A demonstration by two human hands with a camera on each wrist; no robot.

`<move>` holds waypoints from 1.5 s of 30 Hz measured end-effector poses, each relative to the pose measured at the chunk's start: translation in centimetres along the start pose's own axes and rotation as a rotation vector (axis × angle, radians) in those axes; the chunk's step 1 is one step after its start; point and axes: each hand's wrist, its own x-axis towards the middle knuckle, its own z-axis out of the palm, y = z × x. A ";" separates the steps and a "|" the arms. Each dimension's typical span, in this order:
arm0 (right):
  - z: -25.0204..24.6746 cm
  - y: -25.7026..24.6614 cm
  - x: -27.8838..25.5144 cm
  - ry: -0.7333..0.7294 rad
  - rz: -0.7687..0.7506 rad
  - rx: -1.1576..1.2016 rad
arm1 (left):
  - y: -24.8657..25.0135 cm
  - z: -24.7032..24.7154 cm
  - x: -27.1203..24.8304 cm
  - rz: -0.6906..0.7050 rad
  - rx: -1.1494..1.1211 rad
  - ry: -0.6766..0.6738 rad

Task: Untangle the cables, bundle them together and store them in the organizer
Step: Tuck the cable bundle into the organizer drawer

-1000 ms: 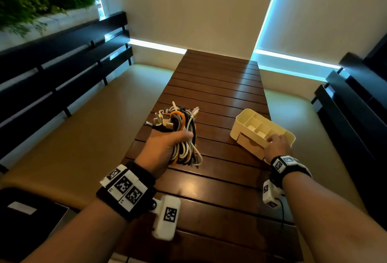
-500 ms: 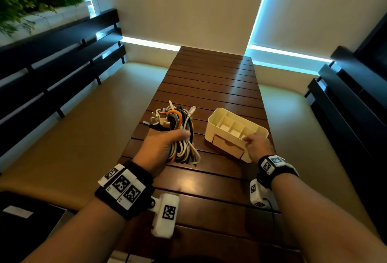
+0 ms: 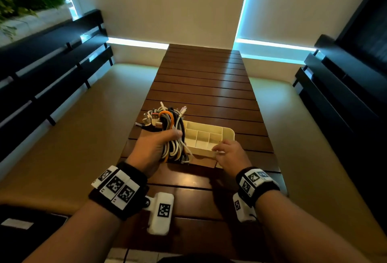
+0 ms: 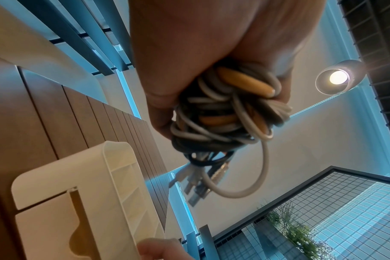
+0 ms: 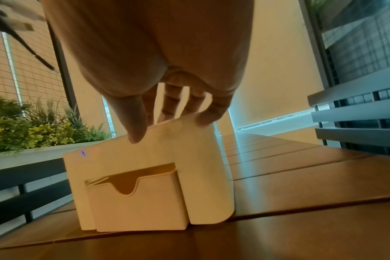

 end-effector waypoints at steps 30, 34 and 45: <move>2.8 -2.9 -6.6 0.023 -0.114 0.013 | 0.2 -3.6 -3.2 0.035 0.006 0.008; 3.7 -2.0 -7.5 -0.122 0.079 -0.123 | 0.2 -3.9 -3.9 0.055 0.033 0.020; 4.1 -3.5 -6.3 -0.086 0.083 -0.185 | 0.6 -4.7 -5.4 0.075 0.094 0.116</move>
